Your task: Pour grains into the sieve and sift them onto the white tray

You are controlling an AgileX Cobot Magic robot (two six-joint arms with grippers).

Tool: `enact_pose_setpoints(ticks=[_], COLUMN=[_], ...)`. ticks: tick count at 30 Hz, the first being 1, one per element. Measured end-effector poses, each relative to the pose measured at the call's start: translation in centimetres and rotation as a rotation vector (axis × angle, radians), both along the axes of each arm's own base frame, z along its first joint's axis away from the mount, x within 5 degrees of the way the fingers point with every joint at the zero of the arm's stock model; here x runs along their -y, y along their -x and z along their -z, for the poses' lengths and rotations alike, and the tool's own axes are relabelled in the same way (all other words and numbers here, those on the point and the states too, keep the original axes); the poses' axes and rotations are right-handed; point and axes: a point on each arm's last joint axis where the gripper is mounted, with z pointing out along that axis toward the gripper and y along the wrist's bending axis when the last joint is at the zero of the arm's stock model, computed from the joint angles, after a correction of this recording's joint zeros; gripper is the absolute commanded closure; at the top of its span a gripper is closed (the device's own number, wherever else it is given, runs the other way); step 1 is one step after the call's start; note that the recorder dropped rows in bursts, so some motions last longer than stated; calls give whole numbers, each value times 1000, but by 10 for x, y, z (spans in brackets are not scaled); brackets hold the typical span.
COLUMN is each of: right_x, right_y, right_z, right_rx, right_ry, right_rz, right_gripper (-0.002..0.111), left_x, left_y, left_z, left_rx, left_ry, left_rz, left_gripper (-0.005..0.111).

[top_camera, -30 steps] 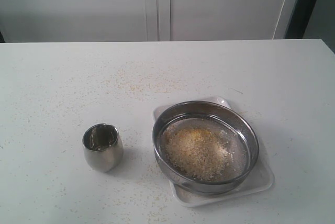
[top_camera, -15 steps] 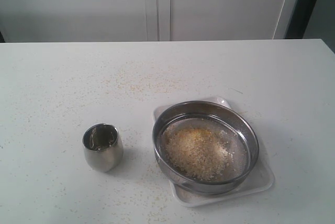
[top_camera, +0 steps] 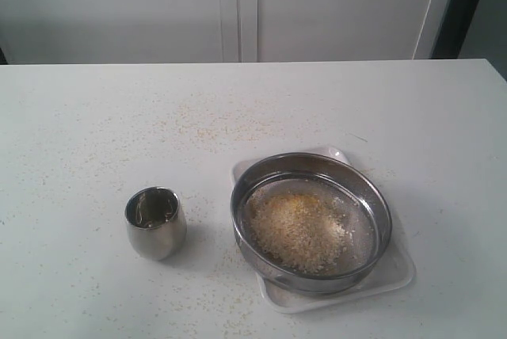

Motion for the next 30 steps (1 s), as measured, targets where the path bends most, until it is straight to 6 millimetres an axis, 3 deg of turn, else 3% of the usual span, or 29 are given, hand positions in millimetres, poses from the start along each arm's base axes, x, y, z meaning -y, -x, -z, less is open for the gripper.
enact_pose_setpoints(ticks=[3, 11, 17, 30], right_x=[-1, -2, -5, -24], right_y=[-15, -27, -66, -139], right_z=[-11, -13, -15, 18], right_rx=[-56, -87, -339, -686], right_ry=[-3, -17, -1, -62], right_rz=[-1, 0, 3, -125], right_gripper=[108, 108, 108, 108], left_x=[0, 0, 0, 0], left_y=[0, 0, 0, 0], left_z=[0, 0, 0, 0], left_rx=[0, -2, -2, -2], left_ry=[0, 0, 0, 0], left_rz=[0, 0, 0, 0], left_gripper=[107, 107, 107, 107])
